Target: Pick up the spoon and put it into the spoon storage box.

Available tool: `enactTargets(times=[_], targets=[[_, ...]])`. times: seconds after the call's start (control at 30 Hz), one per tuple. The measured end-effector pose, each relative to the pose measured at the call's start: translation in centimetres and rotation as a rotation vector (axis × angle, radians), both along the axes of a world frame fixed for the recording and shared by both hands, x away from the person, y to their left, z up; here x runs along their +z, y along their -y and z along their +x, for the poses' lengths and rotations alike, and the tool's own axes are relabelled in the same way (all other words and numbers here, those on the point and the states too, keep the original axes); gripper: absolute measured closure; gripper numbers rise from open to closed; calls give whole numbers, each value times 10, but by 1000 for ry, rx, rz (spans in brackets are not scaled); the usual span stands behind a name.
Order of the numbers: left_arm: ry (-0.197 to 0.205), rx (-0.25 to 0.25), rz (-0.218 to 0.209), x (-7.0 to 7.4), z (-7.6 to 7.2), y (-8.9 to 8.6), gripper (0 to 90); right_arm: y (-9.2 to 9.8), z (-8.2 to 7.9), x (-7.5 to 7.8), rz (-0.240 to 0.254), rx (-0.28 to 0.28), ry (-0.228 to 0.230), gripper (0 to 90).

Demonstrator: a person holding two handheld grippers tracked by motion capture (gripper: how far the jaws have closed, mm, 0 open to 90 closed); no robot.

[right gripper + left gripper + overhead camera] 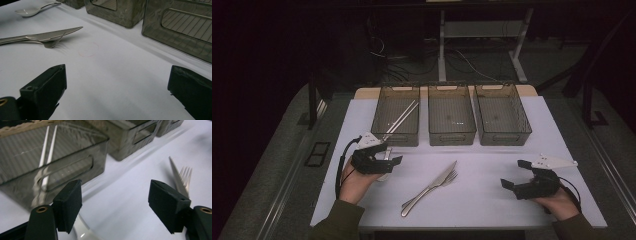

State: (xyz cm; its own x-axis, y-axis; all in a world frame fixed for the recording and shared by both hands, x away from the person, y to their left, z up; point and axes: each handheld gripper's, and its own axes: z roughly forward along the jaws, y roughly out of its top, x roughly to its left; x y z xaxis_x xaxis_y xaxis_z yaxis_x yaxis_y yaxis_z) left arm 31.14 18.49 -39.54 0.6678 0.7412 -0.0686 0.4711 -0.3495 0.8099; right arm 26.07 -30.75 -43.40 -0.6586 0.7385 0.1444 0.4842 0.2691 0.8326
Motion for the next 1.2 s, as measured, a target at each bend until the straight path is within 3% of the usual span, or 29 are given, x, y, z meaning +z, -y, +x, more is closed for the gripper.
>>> enactTargets(times=[0.1,0.27,0.5,0.63,0.83,1.2], targets=[[4,21,21,-5,-3,-8,315,0,0,0,-1,-2,-2,20],[-15,57,50,-14,3,-22,499,-1,0,0,-3,0,-1,20],[-74,108,77,-28,25,-39,768,-2,1,-1,-4,0,-5,20],[-111,130,79,-35,38,-43,873,-3,1,-1,-7,3,-5,20],[-148,134,87,-44,51,-39,887,-3,2,-2,-7,3,-2,20],[-161,106,102,-48,58,-27,886,-2,2,-1,-4,0,-5,20]])
